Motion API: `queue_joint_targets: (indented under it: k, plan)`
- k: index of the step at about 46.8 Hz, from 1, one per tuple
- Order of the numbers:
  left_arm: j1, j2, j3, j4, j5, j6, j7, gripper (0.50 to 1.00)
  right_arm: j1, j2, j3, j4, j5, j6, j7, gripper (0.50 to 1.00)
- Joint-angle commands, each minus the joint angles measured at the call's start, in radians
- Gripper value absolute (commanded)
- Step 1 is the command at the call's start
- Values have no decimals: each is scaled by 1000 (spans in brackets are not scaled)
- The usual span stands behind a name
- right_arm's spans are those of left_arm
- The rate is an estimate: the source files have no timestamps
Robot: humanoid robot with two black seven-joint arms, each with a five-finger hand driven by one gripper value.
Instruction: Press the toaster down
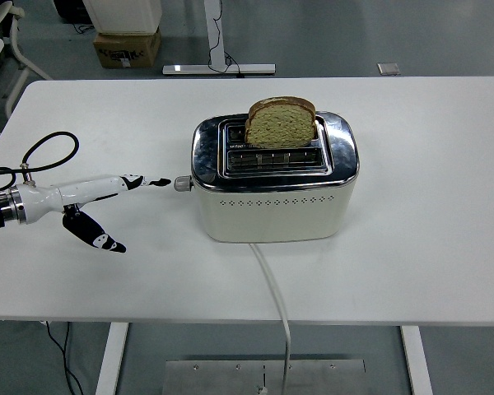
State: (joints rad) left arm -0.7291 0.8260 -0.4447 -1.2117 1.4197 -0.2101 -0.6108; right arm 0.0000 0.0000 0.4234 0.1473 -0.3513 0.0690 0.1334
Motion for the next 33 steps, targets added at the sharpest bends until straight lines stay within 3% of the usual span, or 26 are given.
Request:
queue_joint_targets:
  k: [1, 33]
  plan:
    - [-1, -5, 0, 0, -1, 1, 0, 1000, 0, 0, 0, 0, 0, 0, 0, 1000]
    - [-10, -37, 0, 29, -1, 3, 0, 1000, 0, 0, 0, 0, -2, 0, 0, 1000]
